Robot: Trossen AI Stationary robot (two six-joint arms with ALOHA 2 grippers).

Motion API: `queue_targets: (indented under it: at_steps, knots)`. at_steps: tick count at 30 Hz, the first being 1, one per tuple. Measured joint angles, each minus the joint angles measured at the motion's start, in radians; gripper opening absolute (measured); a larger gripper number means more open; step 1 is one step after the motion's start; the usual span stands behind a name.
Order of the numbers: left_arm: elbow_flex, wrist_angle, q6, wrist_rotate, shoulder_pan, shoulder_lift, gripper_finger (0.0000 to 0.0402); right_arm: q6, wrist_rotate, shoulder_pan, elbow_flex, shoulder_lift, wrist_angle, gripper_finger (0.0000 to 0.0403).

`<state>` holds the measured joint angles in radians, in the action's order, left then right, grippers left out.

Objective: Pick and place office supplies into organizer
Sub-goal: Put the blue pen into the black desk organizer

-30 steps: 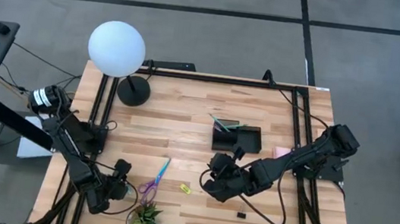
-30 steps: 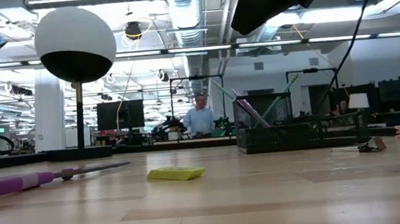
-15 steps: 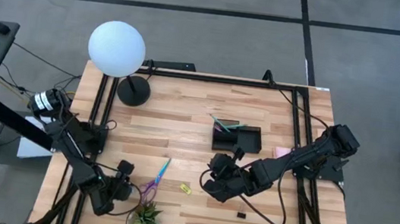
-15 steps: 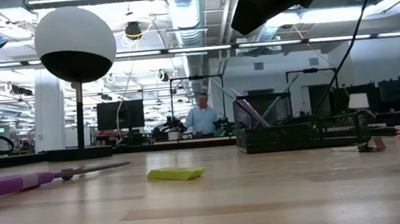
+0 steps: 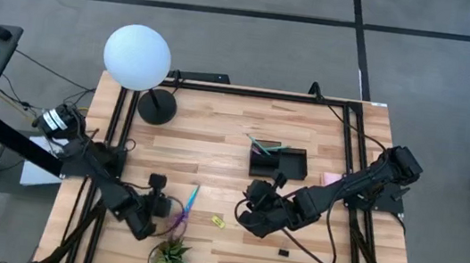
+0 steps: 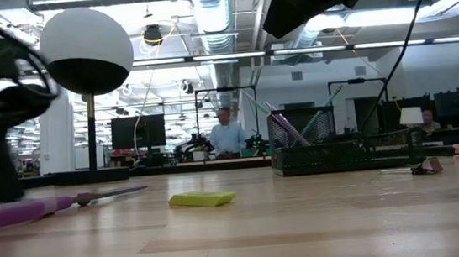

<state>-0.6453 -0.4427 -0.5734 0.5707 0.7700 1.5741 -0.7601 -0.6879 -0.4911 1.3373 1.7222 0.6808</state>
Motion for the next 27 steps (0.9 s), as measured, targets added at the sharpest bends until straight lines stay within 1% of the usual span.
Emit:
queue_targets:
  at_steps: [4,7,11,14,16,19,21,22,25,27]
  knots:
    - [0.003,-0.011,0.046,0.021,-0.078,-0.029,0.0002,0.000,-0.061,0.000,0.000,0.000,-0.023,0.0093]
    - [0.003,-0.001,0.103,0.060,-0.135,-0.069,0.0002,0.000,-0.102,0.001,0.000,0.000,-0.020,0.0093]
    - [0.002,0.047,0.184,0.080,-0.233,-0.131,0.0002,0.000,-0.126,0.000,0.000,0.000,-0.020,0.0093]
    - [0.001,0.101,0.245,0.030,-0.318,-0.172,0.0001,0.000,-0.126,0.000,0.000,0.000,-0.015,0.0093]
    - [0.001,0.139,0.266,-0.027,-0.369,-0.194,0.0001,0.000,-0.126,-0.005,0.000,0.000,-0.002,0.0093]
    - [0.000,0.162,0.239,-0.119,-0.426,-0.236,0.0001,0.000,-0.126,-0.018,0.000,0.000,0.015,0.0093]
    - [-0.001,0.116,0.195,-0.164,-0.448,-0.274,0.0000,0.000,-0.126,-0.029,0.000,0.000,0.022,0.0093]
    - [-0.001,0.080,0.173,-0.170,-0.450,-0.299,0.0000,0.000,-0.126,-0.037,0.000,0.000,0.024,0.0093]
    - [-0.001,-0.096,0.109,-0.158,-0.421,-0.404,0.0000,-0.002,-0.126,-0.059,0.000,0.000,0.028,0.0093]
    - [-0.001,-0.244,0.025,-0.122,-0.381,-0.501,0.0000,-0.023,-0.131,-0.076,0.000,0.000,0.036,0.0093]
